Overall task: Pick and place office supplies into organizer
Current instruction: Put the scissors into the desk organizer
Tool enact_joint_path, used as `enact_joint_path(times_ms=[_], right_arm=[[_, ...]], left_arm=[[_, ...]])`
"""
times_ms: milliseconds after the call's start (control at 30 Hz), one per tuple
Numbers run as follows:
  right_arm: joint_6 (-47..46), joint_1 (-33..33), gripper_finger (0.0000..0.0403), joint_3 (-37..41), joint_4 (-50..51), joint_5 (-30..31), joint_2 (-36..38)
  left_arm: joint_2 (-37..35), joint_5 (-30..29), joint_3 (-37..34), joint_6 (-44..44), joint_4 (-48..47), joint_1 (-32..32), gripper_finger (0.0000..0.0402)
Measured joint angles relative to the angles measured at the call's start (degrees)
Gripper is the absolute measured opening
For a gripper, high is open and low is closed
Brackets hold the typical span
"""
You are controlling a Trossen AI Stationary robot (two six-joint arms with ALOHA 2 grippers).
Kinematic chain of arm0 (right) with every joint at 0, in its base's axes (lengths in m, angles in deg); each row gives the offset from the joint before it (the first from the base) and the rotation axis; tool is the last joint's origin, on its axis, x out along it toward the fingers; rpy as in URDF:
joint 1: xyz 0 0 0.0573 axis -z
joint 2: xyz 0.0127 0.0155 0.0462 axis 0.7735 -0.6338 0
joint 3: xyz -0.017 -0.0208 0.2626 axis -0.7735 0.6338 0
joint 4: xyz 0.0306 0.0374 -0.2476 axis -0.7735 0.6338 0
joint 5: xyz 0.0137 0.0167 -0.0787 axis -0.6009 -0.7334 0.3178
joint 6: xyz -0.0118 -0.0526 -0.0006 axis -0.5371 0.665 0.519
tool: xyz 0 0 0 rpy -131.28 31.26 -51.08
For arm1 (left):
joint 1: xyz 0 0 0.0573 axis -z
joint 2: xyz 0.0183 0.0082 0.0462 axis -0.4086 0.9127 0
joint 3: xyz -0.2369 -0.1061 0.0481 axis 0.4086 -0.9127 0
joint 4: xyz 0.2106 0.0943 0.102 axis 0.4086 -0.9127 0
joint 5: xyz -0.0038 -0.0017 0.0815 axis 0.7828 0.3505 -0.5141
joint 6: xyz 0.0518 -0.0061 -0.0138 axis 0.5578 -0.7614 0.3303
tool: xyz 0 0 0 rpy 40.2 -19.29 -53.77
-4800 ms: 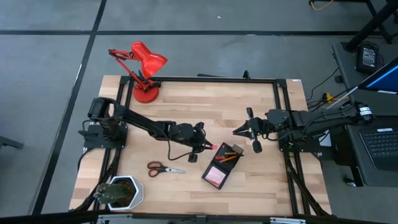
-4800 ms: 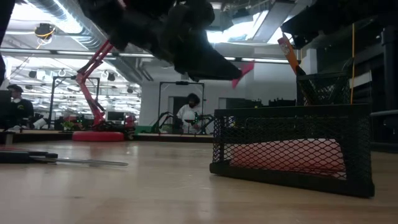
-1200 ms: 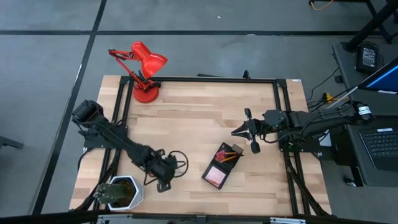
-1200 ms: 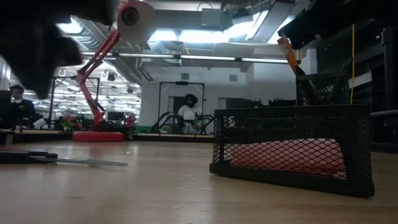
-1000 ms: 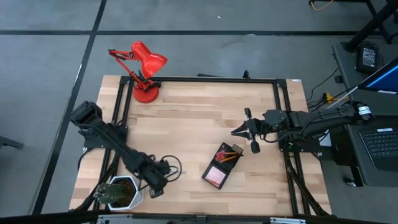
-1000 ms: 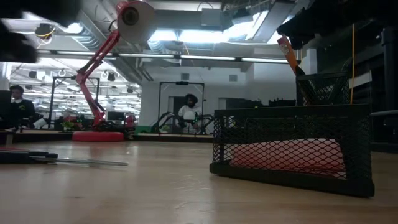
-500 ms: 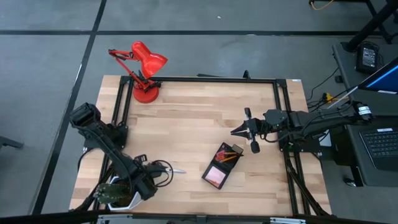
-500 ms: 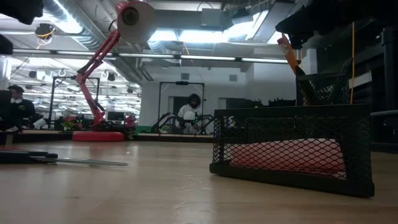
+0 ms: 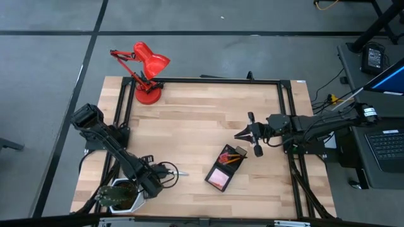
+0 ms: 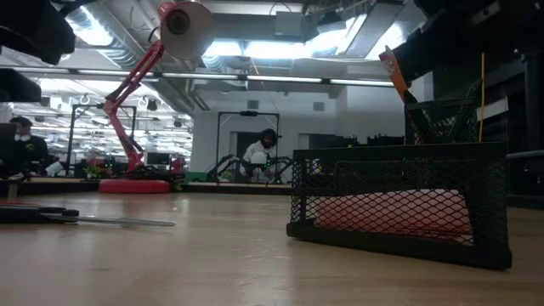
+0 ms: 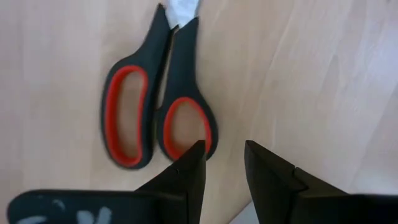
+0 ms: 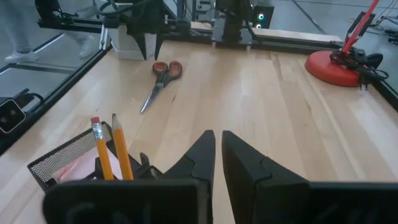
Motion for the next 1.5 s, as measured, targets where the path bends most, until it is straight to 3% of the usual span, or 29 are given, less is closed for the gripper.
enact_joint_path(times_ms=[1000, 1233, 1500], right_arm=[[0.17, 0.0, 0.0034, 1.11, -3.21, -0.01, 0.02], [0.15, 0.0, 0.0034, 1.11, -3.4, -0.01, 0.02], [-1.08, 0.0, 0.0034, 1.11, -3.52, -0.01, 0.02]], left_arm=[[0.51, 3.72, -6.36, 2.57, 4.49, -1.34, 0.0103], [4.48, 5.52, -5.74, 6.74, 3.62, -1.99, 0.0095], [4.39, 4.75, -5.22, 7.34, 1.88, -3.14, 0.0066]])
